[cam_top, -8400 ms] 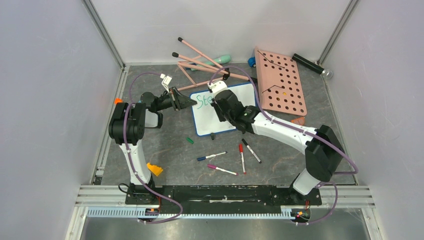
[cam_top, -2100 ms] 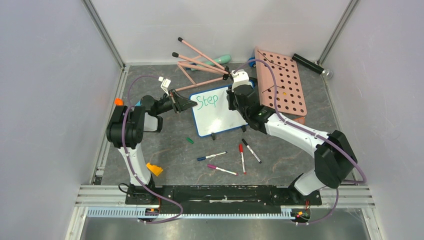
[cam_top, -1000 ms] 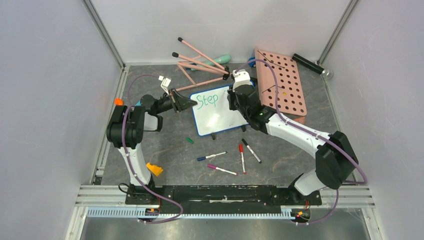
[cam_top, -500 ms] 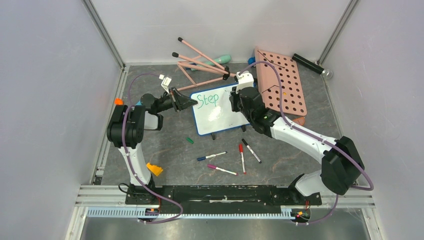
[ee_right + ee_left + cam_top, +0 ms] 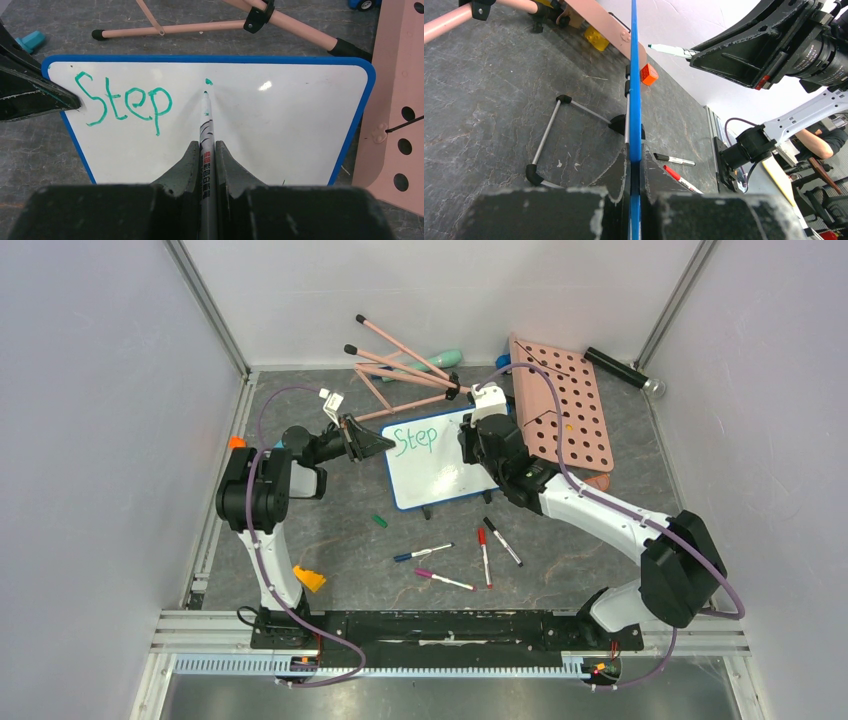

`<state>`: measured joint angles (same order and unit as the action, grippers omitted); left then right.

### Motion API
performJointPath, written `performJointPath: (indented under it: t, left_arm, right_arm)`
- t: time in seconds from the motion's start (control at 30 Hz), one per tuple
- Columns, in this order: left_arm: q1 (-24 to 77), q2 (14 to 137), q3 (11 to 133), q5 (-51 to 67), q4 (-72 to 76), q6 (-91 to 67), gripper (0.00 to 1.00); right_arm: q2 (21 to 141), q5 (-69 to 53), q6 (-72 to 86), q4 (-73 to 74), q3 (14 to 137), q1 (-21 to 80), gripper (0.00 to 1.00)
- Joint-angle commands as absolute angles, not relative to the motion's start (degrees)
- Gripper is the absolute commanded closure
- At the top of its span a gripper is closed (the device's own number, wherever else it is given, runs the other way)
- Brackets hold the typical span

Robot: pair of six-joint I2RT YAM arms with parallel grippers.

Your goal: Write a sentence on the whiteboard

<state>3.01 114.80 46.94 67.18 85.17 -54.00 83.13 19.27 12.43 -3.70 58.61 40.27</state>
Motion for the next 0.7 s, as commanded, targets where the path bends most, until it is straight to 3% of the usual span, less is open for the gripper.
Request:
performJointPath:
  t: [0.0, 0.67]
  left_arm:
    - [2.87, 115.54, 48.95, 67.63, 89.25, -55.15, 0.98]
    - [2.39, 116.71, 49.26, 67.06, 89.21, -56.24, 0.98]
  right_arm:
    - [82.43, 19.21, 11.90, -6.50, 58.85, 40.08, 1.00]
    - [85.85, 19.44, 12.01, -5.41, 61.30, 40.08, 1.00]
